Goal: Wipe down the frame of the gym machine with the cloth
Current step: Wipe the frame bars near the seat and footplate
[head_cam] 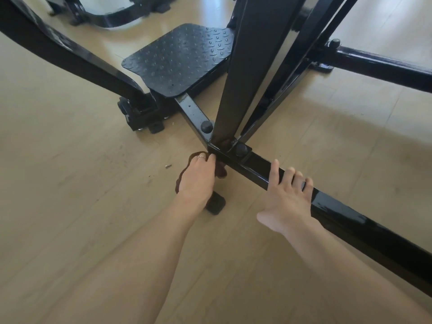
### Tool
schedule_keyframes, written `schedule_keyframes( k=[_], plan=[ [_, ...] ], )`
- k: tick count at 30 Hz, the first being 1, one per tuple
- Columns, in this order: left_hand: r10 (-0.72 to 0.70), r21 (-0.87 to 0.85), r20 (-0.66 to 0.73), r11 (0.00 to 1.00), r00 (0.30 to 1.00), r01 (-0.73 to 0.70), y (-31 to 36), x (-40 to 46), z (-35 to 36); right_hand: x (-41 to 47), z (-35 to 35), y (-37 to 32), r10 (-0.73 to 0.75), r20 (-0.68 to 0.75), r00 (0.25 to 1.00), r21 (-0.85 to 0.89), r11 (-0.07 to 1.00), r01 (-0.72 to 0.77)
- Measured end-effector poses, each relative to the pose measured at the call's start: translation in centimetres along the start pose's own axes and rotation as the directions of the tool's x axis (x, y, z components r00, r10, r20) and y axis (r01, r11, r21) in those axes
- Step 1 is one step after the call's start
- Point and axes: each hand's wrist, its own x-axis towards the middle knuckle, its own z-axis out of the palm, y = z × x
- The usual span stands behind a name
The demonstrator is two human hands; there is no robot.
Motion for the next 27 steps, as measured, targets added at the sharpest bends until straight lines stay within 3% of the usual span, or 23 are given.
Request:
schedule_keyframes(
  k=[3,7,9,12,15,19,21,24,27],
  plan=[
    [-0.007,-0.007,0.085,1.0,0.996,0.007,-1.2,-1.9,0.2,-0.2,-0.9,0.2,-0.017,0.067,0.998,0.012,1.0,0.016],
    [-0.044,-0.18,0.189,0.981,0.981,0.079,-1.5,-4.3,-1.6,-0.6,-2.2,0.9,-0.064,0.154,0.986,0.067,0.996,0.054],
    [-0.069,-0.245,0.172,0.963,0.983,0.111,-0.8,-5.2,-3.8,-1.0,-3.1,1.9,-0.104,0.176,0.979,0.126,0.989,0.082],
    [-0.1,-0.42,-0.048,0.905,0.994,0.07,1.2,-5.4,-8.6,-2.1,-5.0,2.9,-0.137,0.196,0.971,0.231,0.969,0.09],
    [-0.109,-0.545,-0.278,0.836,0.954,-0.063,4.1,-5.5,-14.5,-3.3,-7.1,2.6,-0.169,0.141,0.975,0.371,0.923,0.106],
    [-0.349,-0.805,-0.402,0.576,0.846,-0.145,7.8,-6.1,-22.6,-5.0,-11.2,1.4,-0.201,0.006,0.98,0.543,0.823,0.166],
    [-0.388,-0.856,-0.427,0.463,0.817,-0.228,9.8,-5.8,-25.3,-5.7,-13.7,1.1,-0.209,-0.06,0.976,0.605,0.77,0.201],
    [-0.281,-0.773,-0.56,0.516,0.779,-0.37,13.0,-5.7,-26.7,-7.1,-17.5,1.3,-0.214,-0.196,0.957,0.519,0.806,0.286],
    [-0.253,-0.707,-0.603,0.609,0.757,-0.359,13.7,-5.1,-25.8,-9.3,-20.5,2.1,-0.248,-0.292,0.924,0.35,0.871,0.344]
  ],
)
